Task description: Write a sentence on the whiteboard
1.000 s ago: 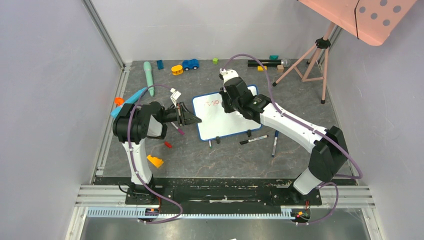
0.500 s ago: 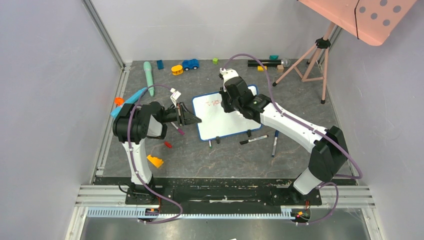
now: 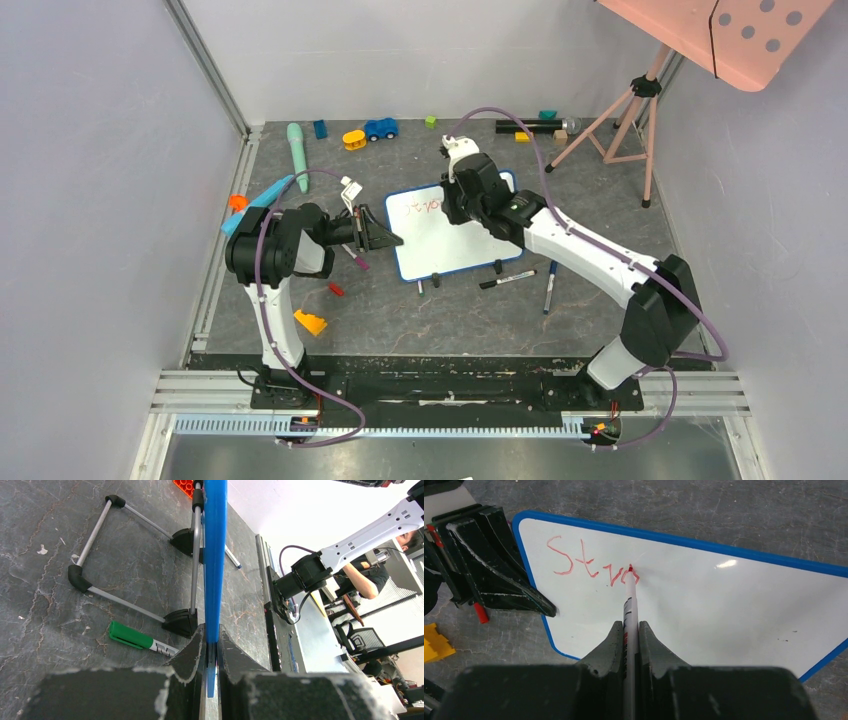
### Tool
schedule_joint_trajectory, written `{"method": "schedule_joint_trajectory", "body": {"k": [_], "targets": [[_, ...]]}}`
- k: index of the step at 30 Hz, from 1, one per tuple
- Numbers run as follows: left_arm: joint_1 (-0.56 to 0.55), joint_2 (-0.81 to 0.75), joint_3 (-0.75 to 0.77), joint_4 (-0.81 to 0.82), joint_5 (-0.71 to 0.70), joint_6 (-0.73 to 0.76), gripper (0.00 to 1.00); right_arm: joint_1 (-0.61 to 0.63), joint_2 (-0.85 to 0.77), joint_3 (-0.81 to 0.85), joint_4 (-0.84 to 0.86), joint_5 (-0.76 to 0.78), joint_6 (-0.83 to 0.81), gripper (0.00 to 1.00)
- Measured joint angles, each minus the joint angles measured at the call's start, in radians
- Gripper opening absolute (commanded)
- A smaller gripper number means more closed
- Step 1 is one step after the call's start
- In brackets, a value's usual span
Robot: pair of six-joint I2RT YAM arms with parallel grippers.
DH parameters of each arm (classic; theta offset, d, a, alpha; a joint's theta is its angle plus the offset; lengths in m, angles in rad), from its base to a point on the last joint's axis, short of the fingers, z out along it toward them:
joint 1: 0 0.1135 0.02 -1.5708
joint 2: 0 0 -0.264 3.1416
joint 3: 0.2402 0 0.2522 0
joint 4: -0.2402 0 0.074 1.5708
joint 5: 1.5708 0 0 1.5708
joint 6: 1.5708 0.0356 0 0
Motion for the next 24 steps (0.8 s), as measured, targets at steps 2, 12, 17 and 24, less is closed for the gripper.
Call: {"method": "schedule_joint_trajectory", "body": {"k": [2, 12, 17, 24], "targets": [[0.000, 0.000, 0.000, 0.000, 0.000, 0.000, 0.02, -0.003, -0.021, -0.024, 0.004, -0.007, -0.003, 0.00], [0.000, 0.000, 0.000, 0.000, 0.000, 0.000, 0.02, -0.024, -0.105, -0.097, 0.033, -0.031, -0.007, 0.00], [0.000, 0.000, 0.000, 0.000, 0.000, 0.000, 0.02, -0.026, -0.105, -0.097, 0.041, -0.030, -0.010, 0.00], [0.000, 0.000, 0.000, 0.000, 0.000, 0.000, 0.02, -0.028, -0.104, -0.096, 0.039, -0.028, -0.016, 0.00]]}}
